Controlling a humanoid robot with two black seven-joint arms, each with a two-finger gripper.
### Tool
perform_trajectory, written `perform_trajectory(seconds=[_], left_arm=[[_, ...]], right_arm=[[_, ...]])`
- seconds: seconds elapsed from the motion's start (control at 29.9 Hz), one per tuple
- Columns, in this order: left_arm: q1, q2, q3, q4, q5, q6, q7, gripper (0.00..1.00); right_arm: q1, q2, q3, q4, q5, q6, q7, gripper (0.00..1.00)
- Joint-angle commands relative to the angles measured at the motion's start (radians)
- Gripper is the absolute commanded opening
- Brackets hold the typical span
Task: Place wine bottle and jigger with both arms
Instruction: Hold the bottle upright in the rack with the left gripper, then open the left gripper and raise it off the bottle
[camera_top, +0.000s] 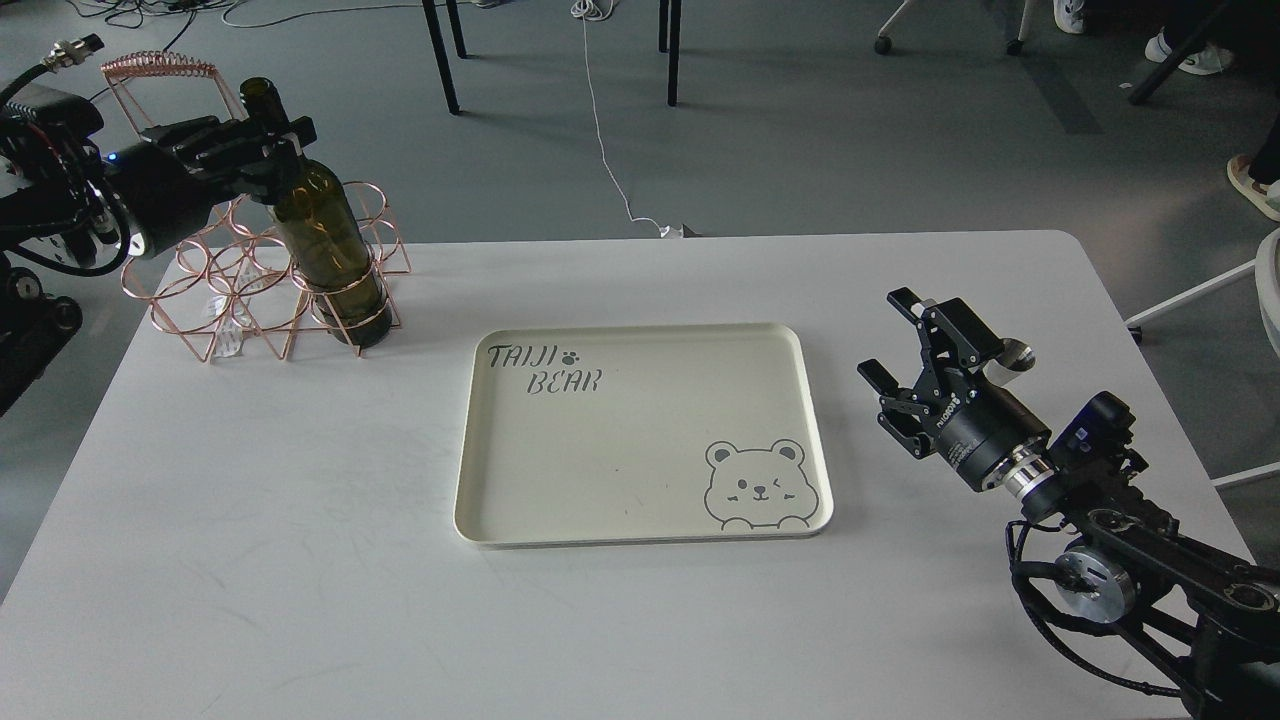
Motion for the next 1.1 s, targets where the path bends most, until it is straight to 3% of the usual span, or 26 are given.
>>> perform_trajectory(seconds=[0.0, 0.1, 0.27, 0.33, 0.37, 0.43, 0.6, 1.07], left_arm=[[-0.012, 0.004, 0.003, 0.016, -0.011, -0.002, 0.002, 0.62], [-0.016, 0.005, 0.005, 0.020, -0.005, -0.001, 0.002, 0.10], [-0.016, 0.005, 0.009, 0.018, -0.007, -0.001, 0.002, 0.06], [-0.016, 0.005, 0.009, 0.020, -0.007, -0.002, 0.002, 0.12], [-0.016, 0.005, 0.008, 0.018, -0.007, -0.002, 0.002, 0.24], [-0.018, 0.005, 0.008, 0.018, -0.010, -0.002, 0.002, 0.64], [-0.018, 0.007, 0.006, 0.018, -0.011, -0.002, 0.002, 0.67], [-0.064, 0.051, -0.003, -0.032, -0.124, -0.001, 0.002, 0.88]], right_arm=[[0.000, 0.001, -0.001, 0.000, 0.000, 0.000, 0.000, 0.99], [0.000, 0.001, -0.003, 0.000, 0.000, 0.000, 0.000, 0.99], [-0.005, 0.001, -0.003, 0.000, 0.000, 0.000, 0.000, 0.99], [-0.006, 0.001, -0.003, 0.000, 0.000, 0.000, 0.000, 0.99], [-0.006, 0.001, -0.003, 0.000, 0.000, 0.000, 0.000, 0.99], [-0.008, 0.001, -0.003, 0.000, 0.000, 0.000, 0.000, 0.99], [-0.008, 0.001, -0.003, 0.000, 0.000, 0.000, 0.000, 0.99], [-0.011, 0.001, 0.005, 0.000, 0.000, 0.000, 0.000, 0.99]])
